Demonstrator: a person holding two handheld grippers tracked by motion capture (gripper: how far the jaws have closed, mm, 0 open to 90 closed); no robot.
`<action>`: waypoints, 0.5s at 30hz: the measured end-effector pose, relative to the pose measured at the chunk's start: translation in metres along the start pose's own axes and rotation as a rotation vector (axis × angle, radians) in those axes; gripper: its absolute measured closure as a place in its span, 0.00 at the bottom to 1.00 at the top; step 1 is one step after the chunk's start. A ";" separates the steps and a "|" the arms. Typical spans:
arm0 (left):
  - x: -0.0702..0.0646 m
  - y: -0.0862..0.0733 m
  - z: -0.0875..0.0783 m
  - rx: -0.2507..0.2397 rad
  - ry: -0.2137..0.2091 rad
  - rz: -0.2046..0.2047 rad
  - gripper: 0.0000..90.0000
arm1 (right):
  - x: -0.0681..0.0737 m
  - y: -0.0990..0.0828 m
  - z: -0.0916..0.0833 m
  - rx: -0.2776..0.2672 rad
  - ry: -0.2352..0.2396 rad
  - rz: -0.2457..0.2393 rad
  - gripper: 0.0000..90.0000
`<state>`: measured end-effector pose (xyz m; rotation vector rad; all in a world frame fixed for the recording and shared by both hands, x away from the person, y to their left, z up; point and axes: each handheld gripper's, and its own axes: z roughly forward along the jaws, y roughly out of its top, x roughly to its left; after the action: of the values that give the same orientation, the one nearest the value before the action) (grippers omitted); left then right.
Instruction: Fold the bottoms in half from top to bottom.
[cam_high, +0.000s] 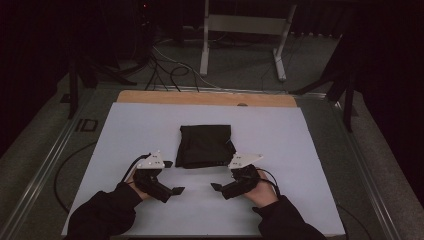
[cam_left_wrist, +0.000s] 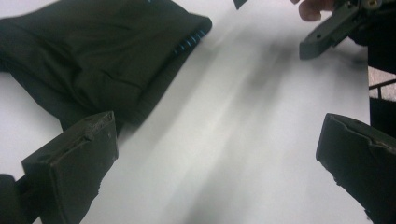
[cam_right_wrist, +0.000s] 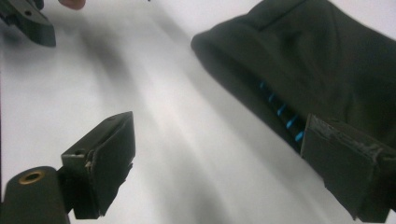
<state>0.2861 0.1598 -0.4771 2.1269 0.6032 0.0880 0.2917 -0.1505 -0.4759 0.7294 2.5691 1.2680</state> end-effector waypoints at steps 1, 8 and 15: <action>-0.001 -0.002 0.000 0.005 -0.001 0.002 0.00 | 0.000 -0.002 -0.001 0.006 0.009 -0.001 0.11; -0.003 -0.014 -0.008 0.025 0.002 -0.001 0.00 | 0.001 -0.014 -0.012 0.018 0.004 0.014 0.11; -0.002 -0.028 -0.019 0.033 0.005 -0.025 0.00 | 0.000 -0.027 -0.025 0.035 -0.026 0.012 0.11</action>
<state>0.2685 0.1872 -0.4874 2.1506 0.6375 0.0698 0.2731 -0.1822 -0.4814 0.7633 2.5763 1.2118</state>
